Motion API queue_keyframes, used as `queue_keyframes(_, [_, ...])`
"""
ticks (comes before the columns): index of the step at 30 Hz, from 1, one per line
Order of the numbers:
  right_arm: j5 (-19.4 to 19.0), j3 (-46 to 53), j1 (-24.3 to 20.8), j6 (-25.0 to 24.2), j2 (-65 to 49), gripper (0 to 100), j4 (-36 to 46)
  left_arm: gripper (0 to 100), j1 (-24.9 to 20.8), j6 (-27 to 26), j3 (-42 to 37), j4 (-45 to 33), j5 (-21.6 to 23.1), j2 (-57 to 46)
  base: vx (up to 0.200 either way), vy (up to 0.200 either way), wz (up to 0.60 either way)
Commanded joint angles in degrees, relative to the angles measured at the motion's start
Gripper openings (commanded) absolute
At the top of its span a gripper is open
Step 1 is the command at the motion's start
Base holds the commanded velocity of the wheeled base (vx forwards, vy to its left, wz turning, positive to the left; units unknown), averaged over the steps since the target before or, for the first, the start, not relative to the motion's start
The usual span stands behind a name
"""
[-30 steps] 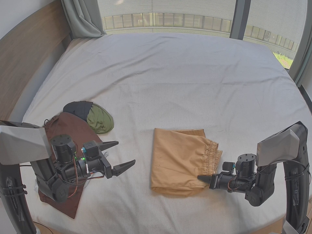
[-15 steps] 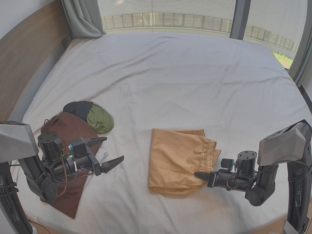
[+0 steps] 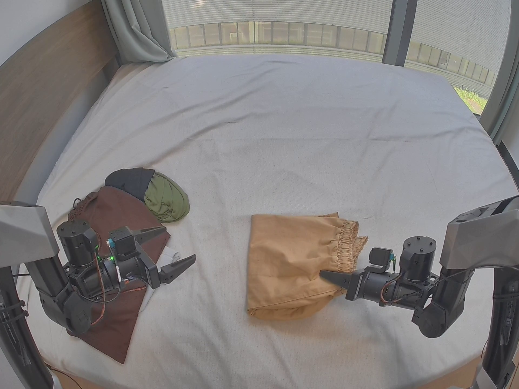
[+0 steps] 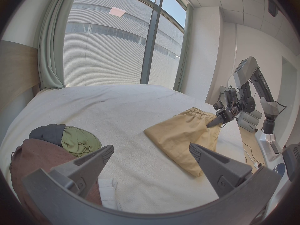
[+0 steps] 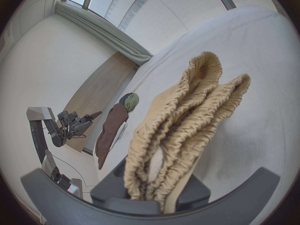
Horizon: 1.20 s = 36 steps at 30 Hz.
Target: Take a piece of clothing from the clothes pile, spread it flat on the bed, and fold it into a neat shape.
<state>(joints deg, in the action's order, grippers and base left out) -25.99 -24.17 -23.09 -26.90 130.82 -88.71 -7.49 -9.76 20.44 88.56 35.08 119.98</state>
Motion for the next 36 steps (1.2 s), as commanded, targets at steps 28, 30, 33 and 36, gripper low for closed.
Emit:
queue_keyframes(28, [-11.28,-7.03,0.68,-2.01,-7.59,0,0.29,100,-0.6,0.62,0.3,0.03,0.07,1.05,0.0,0.0,0.0])
queue_keyframes(30, [-11.54,-7.91,0.76,-2.36,-7.77,0,0.29,100,-0.69,0.62,0.3,0.03,0.07,1.05,0.0,0.0,0.0])
queue_keyframes(33, [-11.63,-8.7,0.85,-2.71,-7.77,0,0.29,100,-0.69,0.62,0.3,0.03,0.07,0.96,0.0,0.0,0.0])
queue_keyframes(36, [-12.24,-10.63,0.85,-2.89,-7.77,0,0.29,100,-0.69,0.62,0.3,0.03,0.07,0.96,0.0,0.0,0.0])
